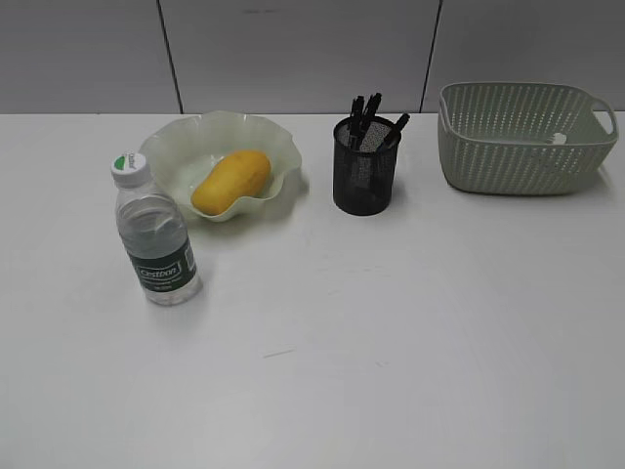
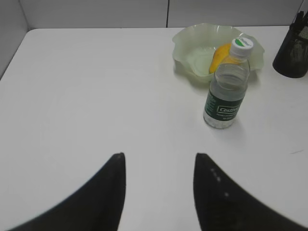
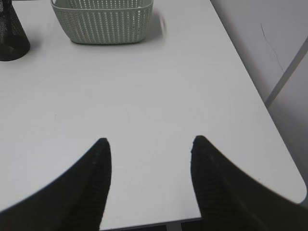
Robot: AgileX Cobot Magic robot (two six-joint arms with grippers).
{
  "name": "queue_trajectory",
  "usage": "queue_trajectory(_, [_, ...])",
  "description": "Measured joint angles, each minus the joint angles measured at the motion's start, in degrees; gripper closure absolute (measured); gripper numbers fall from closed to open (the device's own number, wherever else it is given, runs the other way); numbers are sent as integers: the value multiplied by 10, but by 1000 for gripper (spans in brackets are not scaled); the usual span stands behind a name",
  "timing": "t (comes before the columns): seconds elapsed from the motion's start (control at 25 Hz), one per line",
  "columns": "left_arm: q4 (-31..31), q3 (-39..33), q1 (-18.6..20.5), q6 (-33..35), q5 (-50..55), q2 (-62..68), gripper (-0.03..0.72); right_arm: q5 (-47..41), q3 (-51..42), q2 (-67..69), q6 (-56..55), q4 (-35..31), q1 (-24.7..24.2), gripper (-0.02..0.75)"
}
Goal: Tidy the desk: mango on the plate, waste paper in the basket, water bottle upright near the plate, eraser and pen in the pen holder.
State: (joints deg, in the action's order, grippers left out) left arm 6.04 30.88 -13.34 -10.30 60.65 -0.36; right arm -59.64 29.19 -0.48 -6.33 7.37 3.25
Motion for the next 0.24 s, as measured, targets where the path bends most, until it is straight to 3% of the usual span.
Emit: queue_trajectory(0.24, [0,0,0,0,0,0,348,0,0,0,0,0,0,310])
